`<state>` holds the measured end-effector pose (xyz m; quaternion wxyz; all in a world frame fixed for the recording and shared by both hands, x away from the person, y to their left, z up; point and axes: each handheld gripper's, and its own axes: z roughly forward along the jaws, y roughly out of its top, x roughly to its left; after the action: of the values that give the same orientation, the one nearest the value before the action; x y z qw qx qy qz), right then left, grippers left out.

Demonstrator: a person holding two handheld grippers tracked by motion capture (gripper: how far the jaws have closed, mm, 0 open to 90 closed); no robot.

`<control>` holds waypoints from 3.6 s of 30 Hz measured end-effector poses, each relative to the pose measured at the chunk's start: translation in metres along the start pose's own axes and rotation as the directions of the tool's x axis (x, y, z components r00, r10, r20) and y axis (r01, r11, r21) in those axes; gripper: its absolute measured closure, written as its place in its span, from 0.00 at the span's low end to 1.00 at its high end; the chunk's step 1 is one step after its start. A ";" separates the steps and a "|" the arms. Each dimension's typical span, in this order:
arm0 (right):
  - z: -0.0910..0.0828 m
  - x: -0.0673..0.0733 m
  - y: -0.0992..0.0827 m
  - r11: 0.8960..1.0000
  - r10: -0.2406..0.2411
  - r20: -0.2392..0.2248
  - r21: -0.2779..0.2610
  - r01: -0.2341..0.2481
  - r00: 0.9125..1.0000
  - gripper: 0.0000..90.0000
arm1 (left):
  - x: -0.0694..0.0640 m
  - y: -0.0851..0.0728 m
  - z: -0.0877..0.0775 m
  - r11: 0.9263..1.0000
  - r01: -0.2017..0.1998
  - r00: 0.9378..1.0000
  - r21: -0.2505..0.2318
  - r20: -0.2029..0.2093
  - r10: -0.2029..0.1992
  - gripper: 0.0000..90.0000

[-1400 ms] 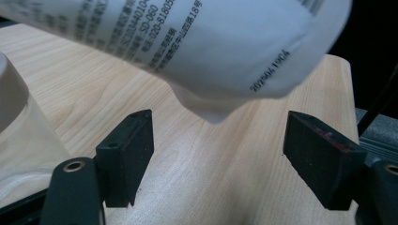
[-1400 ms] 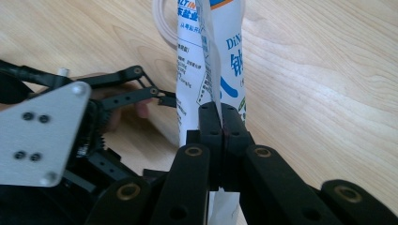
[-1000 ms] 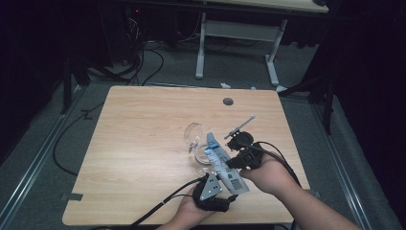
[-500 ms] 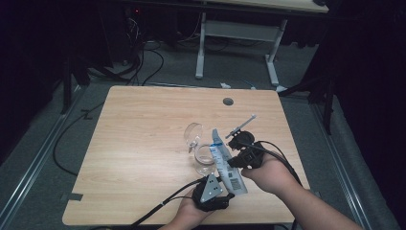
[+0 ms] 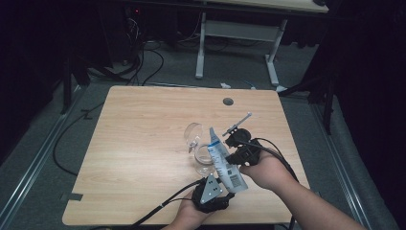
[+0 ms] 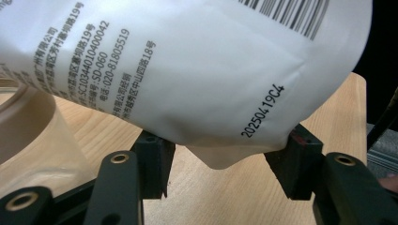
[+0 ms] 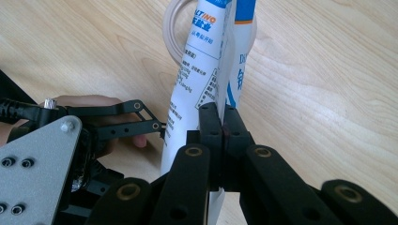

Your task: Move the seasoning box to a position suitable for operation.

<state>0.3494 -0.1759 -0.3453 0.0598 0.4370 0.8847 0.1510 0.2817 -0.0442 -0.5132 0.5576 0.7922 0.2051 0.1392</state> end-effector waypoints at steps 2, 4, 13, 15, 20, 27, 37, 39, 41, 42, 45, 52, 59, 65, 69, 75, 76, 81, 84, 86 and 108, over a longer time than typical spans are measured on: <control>0.001 0.000 0.002 1.000 -0.001 -0.005 -0.005 0.001 1.000 1.00 | 0.001 -0.001 0.000 1.000 0.007 1.000 -0.002 -0.002 -0.007 0.51; 0.002 0.001 0.004 1.000 -0.009 -0.001 -0.002 0.009 1.000 1.00 | 0.001 -0.001 -0.001 1.000 0.013 1.000 -0.005 0.001 -0.013 0.52; 0.002 0.000 0.008 1.000 -0.020 0.010 -0.001 0.020 1.000 1.00 | 0.001 0.001 -0.008 0.999 0.021 1.000 -0.040 -0.011 -0.021 0.56; 0.002 0.001 0.009 1.000 -0.025 0.011 0.001 0.025 1.000 1.00 | 0.000 0.001 -0.008 0.999 0.024 1.000 -0.041 -0.010 -0.024 0.56; 0.004 0.002 0.012 0.999 -0.046 0.021 0.007 0.045 0.999 1.00 | -0.001 0.001 -0.008 0.999 0.034 0.999 -0.041 0.002 -0.034 0.56; 0.003 0.006 0.016 0.998 -0.068 0.026 0.004 0.068 0.997 1.00 | -0.001 0.002 -0.011 0.998 0.034 0.999 -0.054 0.000 -0.034 0.56; 0.003 0.007 0.018 0.997 -0.081 0.029 0.006 0.081 0.996 1.00 | -0.003 0.003 -0.011 0.998 0.015 1.000 -0.054 -0.002 -0.015 0.57; 0.003 0.007 0.019 0.997 -0.080 0.027 0.004 0.080 0.996 1.00 | -0.003 0.003 -0.011 0.998 0.013 1.000 -0.055 -0.007 -0.014 0.57; 0.003 0.008 0.019 0.997 -0.074 0.024 0.004 0.074 0.997 1.00 | -0.004 0.003 -0.011 0.998 0.008 1.000 -0.056 -0.012 -0.009 0.57; 0.003 0.008 0.019 0.997 -0.073 0.021 0.004 0.072 0.997 1.00 | -0.004 0.004 -0.011 0.998 0.006 1.000 -0.057 -0.015 -0.007 0.57; 0.003 0.006 0.020 0.998 -0.057 0.008 0.006 0.057 0.998 1.00 | -0.005 0.004 -0.010 0.998 0.002 1.000 -0.056 -0.020 -0.003 0.58; 0.002 0.004 0.023 0.999 -0.031 0.000 0.019 0.031 1.000 1.00 | -0.005 0.006 -0.008 0.998 0.001 1.000 -0.056 -0.029 -0.003 0.58; 0.003 0.005 0.026 0.998 -0.056 0.009 0.015 0.055 0.998 1.00 | -0.003 0.007 -0.009 0.998 0.007 0.999 -0.055 -0.032 -0.009 0.58; 0.002 0.004 0.027 0.998 -0.069 0.006 0.007 0.069 0.998 1.00 | -0.002 0.008 -0.010 0.998 0.012 1.000 -0.061 -0.025 -0.013 0.58; 0.002 0.004 0.027 0.998 -0.067 0.007 0.005 0.067 0.998 1.00 | -0.002 0.009 -0.010 0.998 0.010 1.000 -0.061 -0.025 -0.011 0.58; 0.003 0.005 0.028 0.997 -0.078 0.019 0.007 0.078 0.997 1.00 | -0.003 0.009 -0.010 0.997 0.015 1.000 -0.069 -0.019 -0.016 0.58; 0.003 0.005 0.028 0.997 -0.078 0.019 0.007 0.078 0.997 1.00 | -0.003 0.009 -0.010 0.998 0.011 1.000 -0.069 -0.020 -0.012 0.58; 0.004 0.006 0.029 0.997 -0.074 0.021 0.006 0.074 0.997 1.00 | -0.003 0.009 -0.010 0.998 -0.002 1.000 -0.061 -0.022 0.001 0.58; 0.003 0.007 0.029 0.997 -0.078 0.019 0.007 0.078 0.997 1.00 | -0.003 0.009 -0.010 0.998 -0.003 1.000 -0.062 -0.022 0.002 0.58; 0.003 0.007 0.029 0.997 -0.080 0.016 0.004 0.079 0.997 1.00 | -0.003 0.009 -0.010 0.998 -0.002 1.000 -0.063 -0.021 0.001 0.58; 0.007 0.004 0.032 1.000 -0.029 0.005 0.012 0.029 1.000 0.99 | -0.002 0.008 -0.008 0.998 0.002 1.000 -0.055 -0.025 -0.004 0.58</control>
<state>0.3727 -0.1530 -0.3412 0.0617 0.4250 0.8916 0.1438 0.2777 -0.0410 -0.5028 0.5767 0.7746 0.2094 0.1539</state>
